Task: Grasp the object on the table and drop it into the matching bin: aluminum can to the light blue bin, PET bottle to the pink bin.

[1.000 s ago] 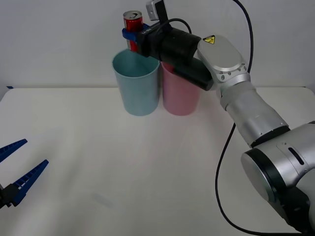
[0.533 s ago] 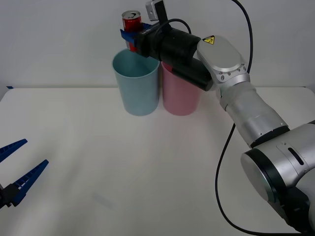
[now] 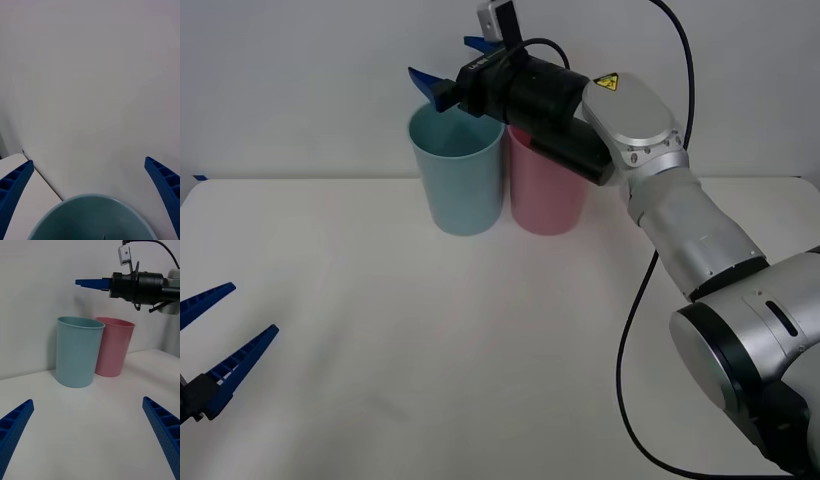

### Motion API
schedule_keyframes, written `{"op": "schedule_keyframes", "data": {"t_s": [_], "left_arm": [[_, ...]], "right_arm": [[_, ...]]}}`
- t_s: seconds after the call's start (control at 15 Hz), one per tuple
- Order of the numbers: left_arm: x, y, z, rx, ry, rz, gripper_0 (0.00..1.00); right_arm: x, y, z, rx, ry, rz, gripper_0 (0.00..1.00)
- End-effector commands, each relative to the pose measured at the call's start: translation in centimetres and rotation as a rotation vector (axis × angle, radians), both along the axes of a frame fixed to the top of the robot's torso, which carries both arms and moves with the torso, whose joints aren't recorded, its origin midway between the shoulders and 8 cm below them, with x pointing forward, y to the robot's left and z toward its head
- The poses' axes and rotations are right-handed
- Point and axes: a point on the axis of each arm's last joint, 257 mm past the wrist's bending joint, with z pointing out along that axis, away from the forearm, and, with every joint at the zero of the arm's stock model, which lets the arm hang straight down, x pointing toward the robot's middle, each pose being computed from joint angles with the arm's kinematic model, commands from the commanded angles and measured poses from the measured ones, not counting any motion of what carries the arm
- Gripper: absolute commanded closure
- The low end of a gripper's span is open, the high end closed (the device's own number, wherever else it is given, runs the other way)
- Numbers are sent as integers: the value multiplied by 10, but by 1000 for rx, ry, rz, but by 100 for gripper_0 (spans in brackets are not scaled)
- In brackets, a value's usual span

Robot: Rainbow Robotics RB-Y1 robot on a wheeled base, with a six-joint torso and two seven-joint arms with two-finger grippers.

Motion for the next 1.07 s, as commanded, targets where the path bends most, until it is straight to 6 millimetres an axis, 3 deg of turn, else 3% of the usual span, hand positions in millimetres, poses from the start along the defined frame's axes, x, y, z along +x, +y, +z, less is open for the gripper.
{"op": "schedule_keyframes", "data": {"t_s": [0.07, 0.2, 0.47, 1.07], "left_arm": [[0, 0, 0, 0, 0, 0, 0], [0, 0, 0, 0, 0, 0, 0], [0, 0, 0, 0, 0, 0, 0], [0, 0, 0, 0, 0, 0, 0]], "right_arm": [[-6, -5, 4, 21, -19, 4, 0], [-16, -16, 9, 30, -60, 5, 0], [-46, -43, 2, 16, -121, 20, 0], [-146, -135, -43, -44, -169, 40, 0]]}}
